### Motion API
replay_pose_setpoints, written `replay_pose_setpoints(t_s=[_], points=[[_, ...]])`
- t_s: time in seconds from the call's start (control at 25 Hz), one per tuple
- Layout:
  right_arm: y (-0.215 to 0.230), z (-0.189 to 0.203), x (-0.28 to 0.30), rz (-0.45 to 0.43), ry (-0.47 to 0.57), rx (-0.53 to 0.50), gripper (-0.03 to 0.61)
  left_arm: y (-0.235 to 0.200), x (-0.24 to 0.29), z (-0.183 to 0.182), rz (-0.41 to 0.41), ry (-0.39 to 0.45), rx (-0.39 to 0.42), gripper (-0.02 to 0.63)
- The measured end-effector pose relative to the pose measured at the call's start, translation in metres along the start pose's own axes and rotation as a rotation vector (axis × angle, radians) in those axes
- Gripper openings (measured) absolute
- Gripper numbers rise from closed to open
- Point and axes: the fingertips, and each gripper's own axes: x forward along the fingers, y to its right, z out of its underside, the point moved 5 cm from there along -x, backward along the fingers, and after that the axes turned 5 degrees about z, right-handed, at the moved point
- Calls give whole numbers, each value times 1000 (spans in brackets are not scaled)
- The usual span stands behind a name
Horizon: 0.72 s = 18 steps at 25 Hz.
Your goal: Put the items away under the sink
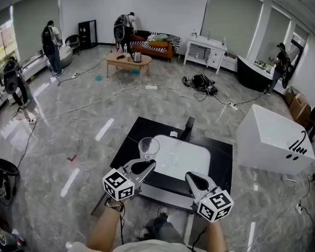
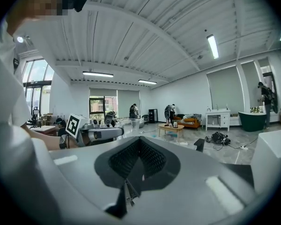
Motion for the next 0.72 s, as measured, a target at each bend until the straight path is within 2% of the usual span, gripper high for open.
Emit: replay_pose_setpoints(t_s=[0.4, 0.6, 0.72], points=[[-29, -2, -45, 31, 32, -8, 7, 57, -31, -7, 8, -23, 64, 25], [-47, 2, -72, 11, 31, -21, 8, 89, -47, -9, -12, -24, 78, 25], [-57, 3, -96, 19, 41, -52, 8, 115, -59, -8, -23, -4, 60, 25]])
